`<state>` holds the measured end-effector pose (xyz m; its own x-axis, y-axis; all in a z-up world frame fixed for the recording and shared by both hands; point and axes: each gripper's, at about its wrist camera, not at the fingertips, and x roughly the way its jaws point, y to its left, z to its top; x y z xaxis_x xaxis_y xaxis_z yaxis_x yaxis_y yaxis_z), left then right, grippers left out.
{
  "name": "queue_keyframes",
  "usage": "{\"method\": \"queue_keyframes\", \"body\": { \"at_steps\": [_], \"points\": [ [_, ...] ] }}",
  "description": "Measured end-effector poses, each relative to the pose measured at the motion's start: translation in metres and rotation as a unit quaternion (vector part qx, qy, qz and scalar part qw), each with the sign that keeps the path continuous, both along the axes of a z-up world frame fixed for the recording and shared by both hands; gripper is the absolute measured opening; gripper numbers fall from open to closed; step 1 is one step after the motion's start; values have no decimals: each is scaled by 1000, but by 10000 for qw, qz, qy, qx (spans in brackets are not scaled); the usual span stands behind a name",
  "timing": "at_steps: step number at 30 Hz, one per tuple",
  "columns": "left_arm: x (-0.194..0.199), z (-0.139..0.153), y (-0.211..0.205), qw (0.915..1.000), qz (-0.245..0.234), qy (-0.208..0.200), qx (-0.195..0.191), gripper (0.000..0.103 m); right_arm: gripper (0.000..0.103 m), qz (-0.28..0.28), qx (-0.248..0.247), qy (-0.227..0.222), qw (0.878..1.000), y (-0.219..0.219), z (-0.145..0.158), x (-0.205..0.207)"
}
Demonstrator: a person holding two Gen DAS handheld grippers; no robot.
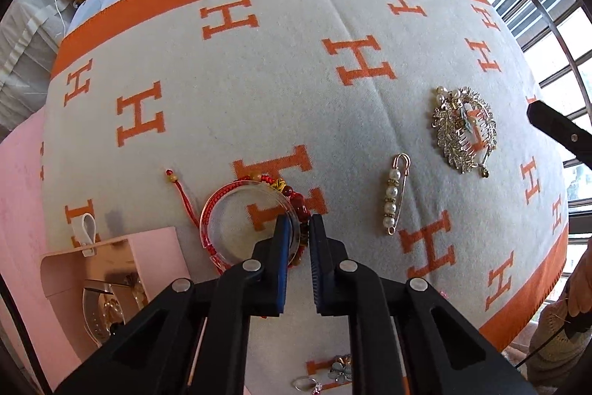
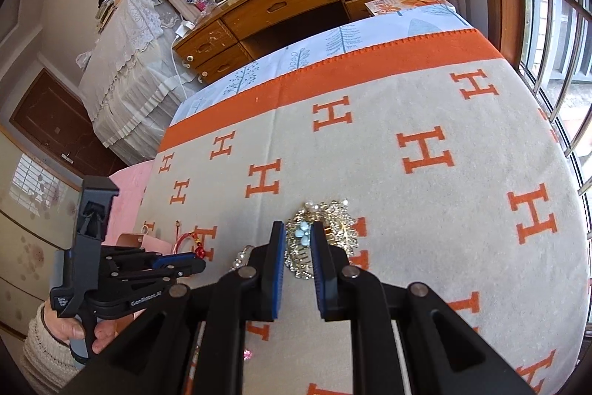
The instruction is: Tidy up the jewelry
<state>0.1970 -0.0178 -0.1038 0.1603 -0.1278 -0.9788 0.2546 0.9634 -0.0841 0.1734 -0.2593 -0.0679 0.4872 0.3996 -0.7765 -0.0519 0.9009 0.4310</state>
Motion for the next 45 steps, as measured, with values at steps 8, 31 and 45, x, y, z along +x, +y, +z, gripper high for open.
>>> {"method": "queue_keyframes", "body": {
  "at_steps": [8,31,45],
  "points": [
    [-13,29,5,9995,-3,-177,-260,8,14,22,-165,344,9993,-3,-24,12],
    [-15,24,-5,9995,-75,-88,-292,8,26,308,-1285,253,9909,25,-39,24],
    [-39,67,10,9970,-58,-584,-509,8,4,316,-895,-318,9950,32,16,-1]
  ]
}}
